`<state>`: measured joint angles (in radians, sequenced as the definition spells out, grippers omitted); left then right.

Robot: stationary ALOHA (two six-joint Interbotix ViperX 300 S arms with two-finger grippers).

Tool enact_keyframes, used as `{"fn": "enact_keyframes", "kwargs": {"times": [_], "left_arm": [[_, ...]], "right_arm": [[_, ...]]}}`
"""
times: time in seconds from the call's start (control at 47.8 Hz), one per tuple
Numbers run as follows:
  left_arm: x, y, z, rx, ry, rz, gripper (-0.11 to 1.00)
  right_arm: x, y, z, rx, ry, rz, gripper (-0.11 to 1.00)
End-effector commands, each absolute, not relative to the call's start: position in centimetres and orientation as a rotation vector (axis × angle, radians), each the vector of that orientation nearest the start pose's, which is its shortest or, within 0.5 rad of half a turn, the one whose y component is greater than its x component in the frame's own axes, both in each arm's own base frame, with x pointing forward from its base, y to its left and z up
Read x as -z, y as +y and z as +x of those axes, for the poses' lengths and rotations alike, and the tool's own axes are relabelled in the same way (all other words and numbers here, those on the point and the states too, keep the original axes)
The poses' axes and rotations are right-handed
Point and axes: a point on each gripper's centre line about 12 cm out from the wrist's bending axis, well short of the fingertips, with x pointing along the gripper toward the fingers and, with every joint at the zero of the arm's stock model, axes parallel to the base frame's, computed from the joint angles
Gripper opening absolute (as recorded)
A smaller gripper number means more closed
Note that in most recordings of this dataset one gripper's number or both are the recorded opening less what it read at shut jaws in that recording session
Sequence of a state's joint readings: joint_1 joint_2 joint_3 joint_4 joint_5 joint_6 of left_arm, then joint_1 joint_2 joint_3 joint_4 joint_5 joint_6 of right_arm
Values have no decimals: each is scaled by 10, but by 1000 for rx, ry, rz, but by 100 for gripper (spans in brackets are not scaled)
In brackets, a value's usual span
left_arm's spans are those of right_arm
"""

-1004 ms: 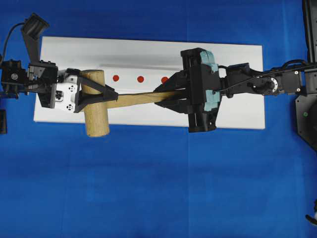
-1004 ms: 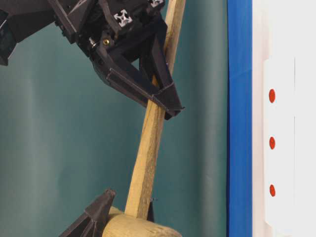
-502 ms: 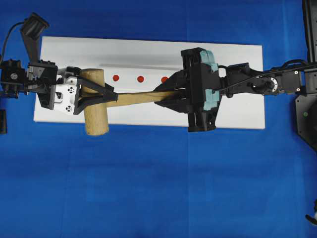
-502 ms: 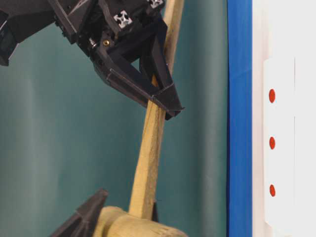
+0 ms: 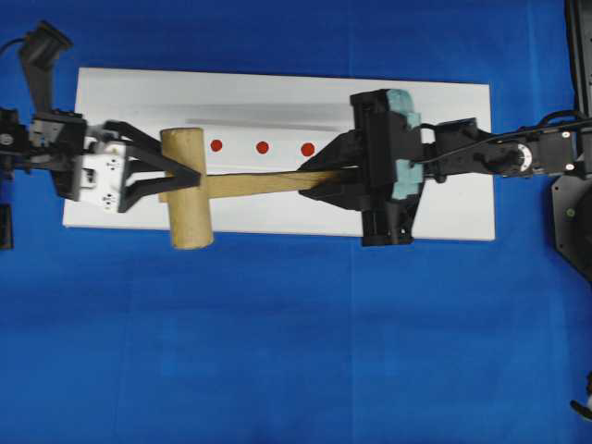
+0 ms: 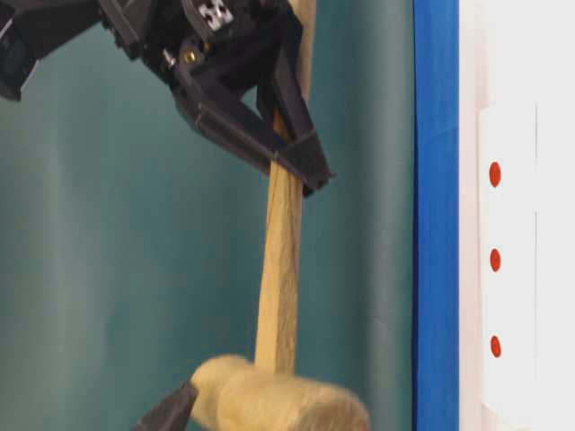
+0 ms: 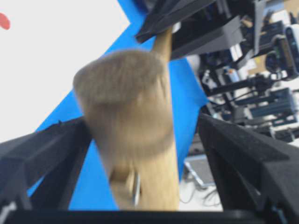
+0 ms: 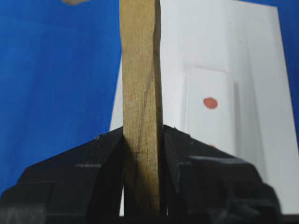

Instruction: Hit the mark with a hammer.

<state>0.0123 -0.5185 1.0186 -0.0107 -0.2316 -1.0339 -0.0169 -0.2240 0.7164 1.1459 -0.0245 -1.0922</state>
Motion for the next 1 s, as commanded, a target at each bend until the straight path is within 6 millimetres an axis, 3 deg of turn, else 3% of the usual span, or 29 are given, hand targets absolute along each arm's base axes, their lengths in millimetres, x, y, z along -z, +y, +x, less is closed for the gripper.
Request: {"fn": "enact_keyframes", "kwargs": {"times": [0.0,0.293,0.607,0.983], "left_arm": [[-251,4,273,-138,213,-1031,89],[-252,4,244,-144,226,-1005,88],[-255,6,230,-148,227,-940,88],[-250,23,227,-168,274,-472,88]], "right_arm": [[-251,-11,354,65,437,69,8],[-251,-11,341,75,431,108,8],[-250,-9,344,75,436,143,8],[-234,42,358,32,480,256,8]]}}
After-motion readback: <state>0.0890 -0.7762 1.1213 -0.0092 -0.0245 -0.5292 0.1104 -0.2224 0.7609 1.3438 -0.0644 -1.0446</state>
